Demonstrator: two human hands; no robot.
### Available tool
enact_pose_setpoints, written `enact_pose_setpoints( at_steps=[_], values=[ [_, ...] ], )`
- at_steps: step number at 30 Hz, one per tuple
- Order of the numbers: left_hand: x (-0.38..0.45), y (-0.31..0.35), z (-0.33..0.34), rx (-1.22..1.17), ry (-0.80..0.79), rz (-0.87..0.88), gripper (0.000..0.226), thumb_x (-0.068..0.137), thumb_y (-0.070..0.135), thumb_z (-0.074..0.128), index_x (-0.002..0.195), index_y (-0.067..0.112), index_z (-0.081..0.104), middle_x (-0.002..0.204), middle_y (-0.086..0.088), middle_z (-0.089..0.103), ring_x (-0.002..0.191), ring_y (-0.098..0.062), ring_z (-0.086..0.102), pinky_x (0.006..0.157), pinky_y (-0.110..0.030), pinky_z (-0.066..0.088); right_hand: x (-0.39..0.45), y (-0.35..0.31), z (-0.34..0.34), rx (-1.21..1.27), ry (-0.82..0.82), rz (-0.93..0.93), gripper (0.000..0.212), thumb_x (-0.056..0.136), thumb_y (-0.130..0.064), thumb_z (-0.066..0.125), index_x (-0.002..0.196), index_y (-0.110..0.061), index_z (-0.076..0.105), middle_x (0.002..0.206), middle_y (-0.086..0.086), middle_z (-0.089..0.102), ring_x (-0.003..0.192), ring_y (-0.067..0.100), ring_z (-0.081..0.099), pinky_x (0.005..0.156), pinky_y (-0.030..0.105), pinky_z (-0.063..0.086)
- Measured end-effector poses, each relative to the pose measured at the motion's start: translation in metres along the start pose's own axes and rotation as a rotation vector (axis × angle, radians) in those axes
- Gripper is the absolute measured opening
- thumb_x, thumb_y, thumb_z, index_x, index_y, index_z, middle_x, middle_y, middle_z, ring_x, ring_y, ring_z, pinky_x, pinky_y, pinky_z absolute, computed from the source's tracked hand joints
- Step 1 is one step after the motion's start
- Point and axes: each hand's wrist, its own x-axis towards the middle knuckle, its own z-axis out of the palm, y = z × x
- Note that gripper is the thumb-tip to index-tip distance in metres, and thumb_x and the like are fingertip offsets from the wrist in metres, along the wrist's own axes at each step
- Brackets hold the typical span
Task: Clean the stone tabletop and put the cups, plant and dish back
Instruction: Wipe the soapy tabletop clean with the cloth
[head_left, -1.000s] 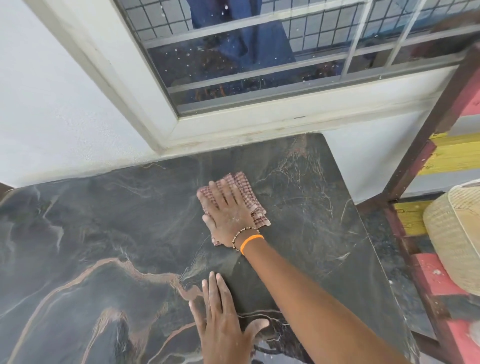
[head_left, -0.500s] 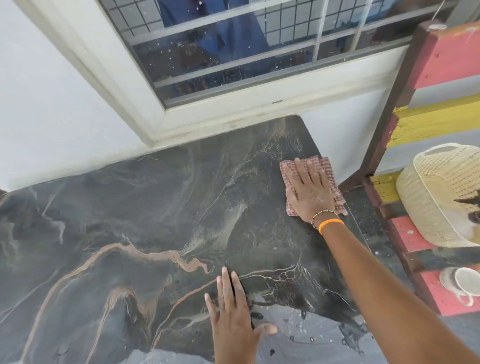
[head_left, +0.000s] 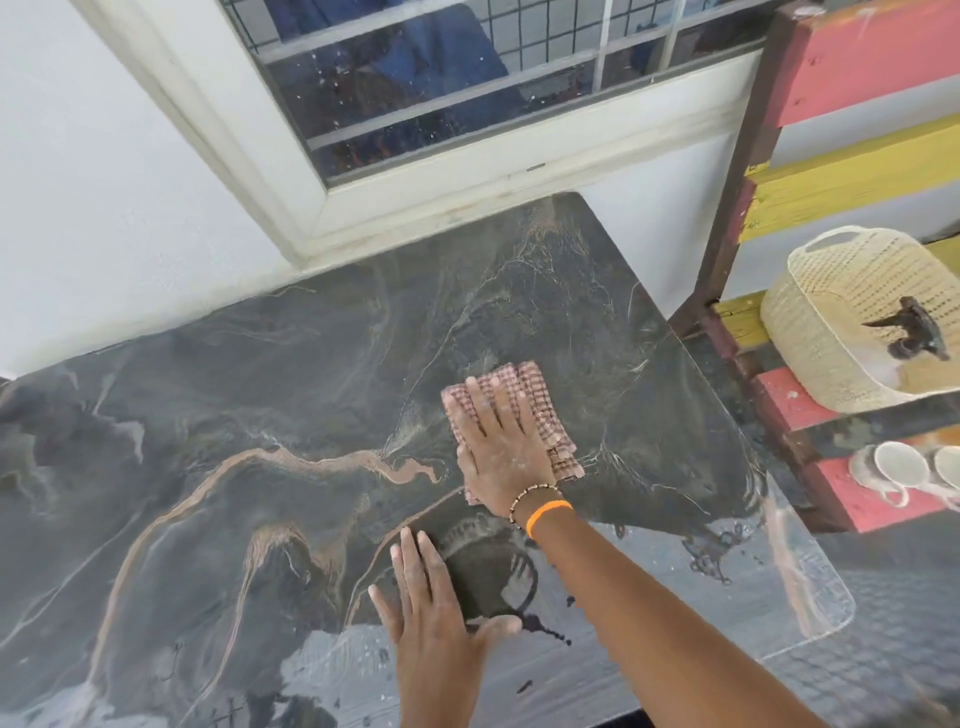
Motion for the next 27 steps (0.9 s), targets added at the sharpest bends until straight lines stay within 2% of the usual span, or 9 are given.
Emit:
enact_pose_setpoints(
  at_steps=[2, 4, 6, 9, 13, 19, 21, 23, 27],
  values=[
    [-0.008, -0.019, 0.005, 0.009, -0.049, -0.067, 0.145, 0.032, 0.097, -0.007, 0.144, 0.006, -0.003, 0.156, -0.013, -0.005, 0.144, -0.031, -0.004, 0.113, -0.055, 0.001, -0.008, -0.036, 0.011, -0.010, -0.050, -0.139, 0.064, 0.092, -0.031, 0.034, 0.150, -0.026, 0.007, 0.160, 0.007, 0.004, 0.146, 0.033, 0.002, 0.116, 0.050, -0.009],
    [-0.019, -0.031, 0.008, 0.070, -0.053, -0.115, 0.141, 0.026, 0.096, -0.004, 0.138, 0.013, -0.021, 0.155, -0.009, -0.018, 0.142, -0.025, -0.018, 0.114, -0.050, -0.007, -0.026, -0.058, 0.019, -0.037, -0.085, -0.265, 0.064, 0.091, -0.032, 0.037, 0.149, -0.027, 0.010, 0.160, 0.005, 0.008, 0.146, 0.032, 0.004, 0.115, 0.050, -0.009],
    [-0.029, -0.033, 0.009, 0.060, -0.083, -0.120, 0.142, 0.020, 0.095, -0.008, 0.134, 0.014, -0.029, 0.152, -0.007, -0.028, 0.134, -0.020, -0.033, 0.113, -0.048, -0.013, -0.045, -0.057, 0.022, -0.051, -0.098, -0.357, 0.063, 0.090, -0.032, 0.040, 0.148, -0.029, 0.015, 0.160, 0.004, 0.012, 0.146, 0.031, 0.008, 0.115, 0.052, -0.007],
    [-0.042, -0.031, 0.016, 0.011, -0.108, -0.038, 0.134, 0.027, 0.092, 0.004, 0.130, 0.015, -0.033, 0.143, -0.001, -0.037, 0.118, -0.005, -0.051, 0.110, -0.045, -0.020, -0.072, -0.027, 0.014, -0.090, -0.070, -0.370, 0.063, 0.087, -0.033, 0.044, 0.146, -0.031, 0.025, 0.158, 0.001, 0.021, 0.145, 0.028, 0.019, 0.117, 0.052, 0.009],
    [-0.050, -0.022, 0.025, 0.103, -0.195, 0.076, 0.134, 0.036, 0.093, 0.015, 0.129, 0.013, -0.038, 0.137, -0.005, -0.047, 0.127, -0.026, -0.042, 0.108, -0.048, -0.021, -0.094, 0.041, -0.009, -0.133, 0.021, -0.124, 0.062, 0.083, -0.032, 0.045, 0.144, -0.028, 0.035, 0.153, 0.002, 0.033, 0.139, 0.029, 0.034, 0.114, 0.051, 0.024],
    [-0.056, -0.027, 0.030, 0.182, -0.175, 0.136, 0.133, 0.046, 0.088, 0.030, 0.129, 0.010, -0.039, 0.139, -0.011, -0.046, 0.131, -0.031, -0.037, 0.105, -0.049, -0.022, -0.130, 0.136, -0.029, -0.135, 0.074, 0.345, 0.058, 0.091, -0.032, 0.035, 0.148, -0.026, 0.024, 0.158, 0.001, 0.019, 0.144, 0.029, 0.020, 0.116, 0.049, 0.014],
    [-0.056, -0.028, 0.029, 0.171, -0.156, 0.153, 0.133, 0.043, 0.089, 0.027, 0.129, 0.010, -0.038, 0.139, -0.010, -0.045, 0.130, -0.032, -0.037, 0.104, -0.049, -0.023, -0.145, 0.144, -0.029, -0.109, 0.094, 0.464, 0.062, 0.087, -0.036, 0.026, 0.149, -0.027, 0.020, 0.159, 0.000, 0.014, 0.145, 0.029, 0.015, 0.116, 0.049, 0.010],
    [-0.060, -0.030, 0.028, 0.187, -0.138, 0.170, 0.136, 0.034, 0.091, 0.016, 0.128, 0.009, -0.039, 0.138, -0.011, -0.045, 0.130, -0.033, -0.037, 0.102, -0.048, -0.024, -0.156, 0.134, -0.024, -0.085, 0.129, 0.548, 0.062, 0.089, -0.036, 0.028, 0.149, -0.027, 0.017, 0.159, 0.002, 0.013, 0.146, 0.030, 0.013, 0.117, 0.051, 0.010],
    [-0.077, -0.038, 0.032, 0.171, -0.113, 0.185, 0.136, 0.025, 0.090, -0.003, 0.129, 0.009, -0.035, 0.139, -0.011, -0.041, 0.132, -0.036, -0.031, 0.103, -0.049, -0.024, -0.167, 0.083, -0.008, -0.094, 0.108, 0.539, 0.064, 0.092, -0.031, 0.037, 0.150, -0.025, 0.012, 0.160, 0.005, 0.009, 0.145, 0.034, 0.011, 0.116, 0.054, 0.009]
  ],
)
